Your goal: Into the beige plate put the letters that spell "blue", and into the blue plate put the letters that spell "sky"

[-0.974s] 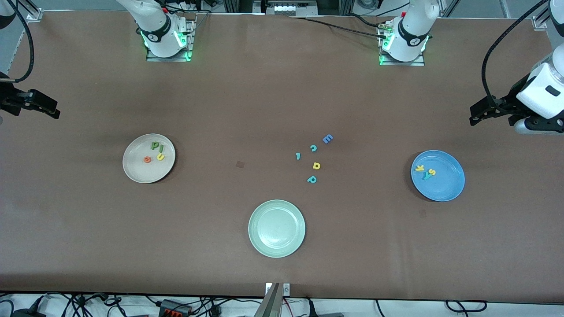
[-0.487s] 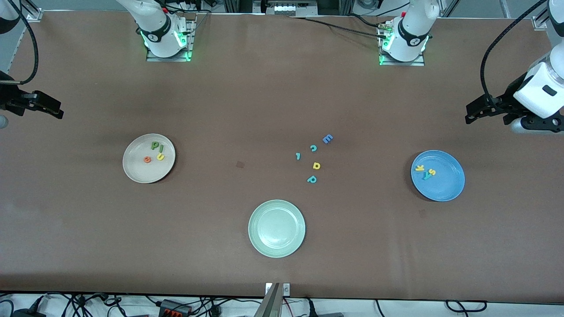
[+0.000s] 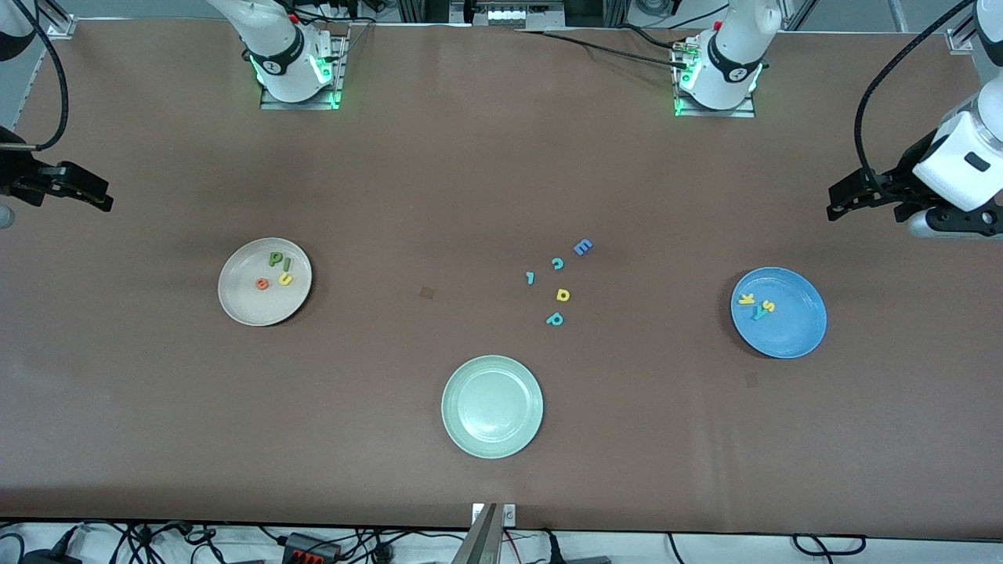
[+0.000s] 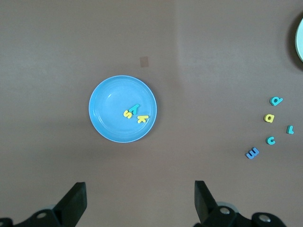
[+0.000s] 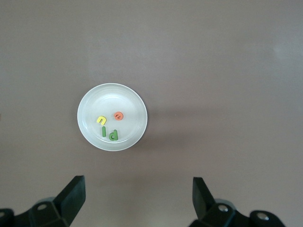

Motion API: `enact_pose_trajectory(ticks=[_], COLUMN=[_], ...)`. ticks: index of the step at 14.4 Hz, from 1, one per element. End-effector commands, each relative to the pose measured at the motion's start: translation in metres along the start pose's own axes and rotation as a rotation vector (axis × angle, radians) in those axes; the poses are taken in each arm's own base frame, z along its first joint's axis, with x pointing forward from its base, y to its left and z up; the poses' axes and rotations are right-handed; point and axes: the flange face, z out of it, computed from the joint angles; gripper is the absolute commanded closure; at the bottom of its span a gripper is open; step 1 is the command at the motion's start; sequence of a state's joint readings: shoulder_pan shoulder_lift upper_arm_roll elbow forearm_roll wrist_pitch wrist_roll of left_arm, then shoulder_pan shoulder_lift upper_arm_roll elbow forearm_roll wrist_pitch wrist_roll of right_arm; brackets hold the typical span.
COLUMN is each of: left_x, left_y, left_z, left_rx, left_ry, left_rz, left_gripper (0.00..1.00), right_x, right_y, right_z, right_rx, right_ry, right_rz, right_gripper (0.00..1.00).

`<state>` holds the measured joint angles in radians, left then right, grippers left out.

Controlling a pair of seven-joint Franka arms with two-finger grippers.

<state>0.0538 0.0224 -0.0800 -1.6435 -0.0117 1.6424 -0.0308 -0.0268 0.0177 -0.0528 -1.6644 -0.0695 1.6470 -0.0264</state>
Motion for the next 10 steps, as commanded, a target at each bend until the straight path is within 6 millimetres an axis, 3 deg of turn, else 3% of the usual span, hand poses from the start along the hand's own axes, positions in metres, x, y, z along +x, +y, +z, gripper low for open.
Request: enact_pose_trajectory(ticks=[1,10], left_x=[0.003,0.002], left_y=[-0.011,-0.030], left_z=[-0.004,0.001], left_rx=[-0.014,-0.046], left_ry=[-0.009,-0.027], left_rz=[-0.014,-0.043], left_gripper=[0.00,0.00], right_x=[-0.007,-0.007], right_y=[0.004,0.003], right_z=[-0.003,-0.004], right_rx=[-0.008,-0.010], right_ry=[0.014,0.016], right_rz=[-0.017,-0.019], right_gripper=[0.00,0.00])
